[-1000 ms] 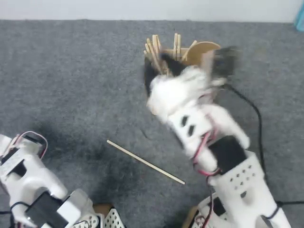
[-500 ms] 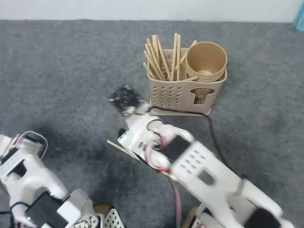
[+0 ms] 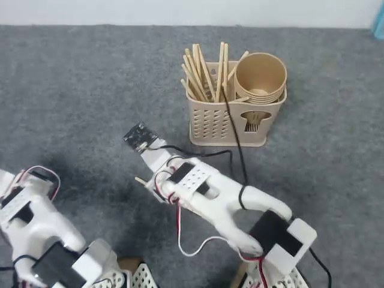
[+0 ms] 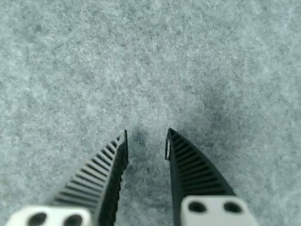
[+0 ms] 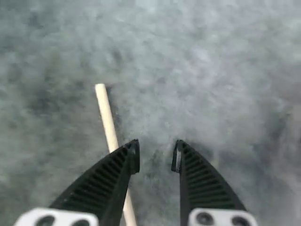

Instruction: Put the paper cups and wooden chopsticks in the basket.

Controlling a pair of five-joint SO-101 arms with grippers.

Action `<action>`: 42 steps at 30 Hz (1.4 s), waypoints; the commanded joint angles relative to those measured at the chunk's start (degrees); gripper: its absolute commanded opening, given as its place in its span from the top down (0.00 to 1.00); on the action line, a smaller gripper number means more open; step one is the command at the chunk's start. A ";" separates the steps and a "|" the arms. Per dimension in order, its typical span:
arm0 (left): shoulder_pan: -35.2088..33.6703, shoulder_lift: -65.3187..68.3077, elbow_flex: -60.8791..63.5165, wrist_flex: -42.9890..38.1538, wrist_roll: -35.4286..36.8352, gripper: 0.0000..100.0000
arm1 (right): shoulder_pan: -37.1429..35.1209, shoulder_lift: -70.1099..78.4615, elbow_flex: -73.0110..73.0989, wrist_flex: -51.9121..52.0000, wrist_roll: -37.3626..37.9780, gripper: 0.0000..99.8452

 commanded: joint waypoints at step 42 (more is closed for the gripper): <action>8.35 -7.82 1.80 0.70 -11.69 0.99 | 2.86 -34.68 -18.73 36.00 0.97 0.99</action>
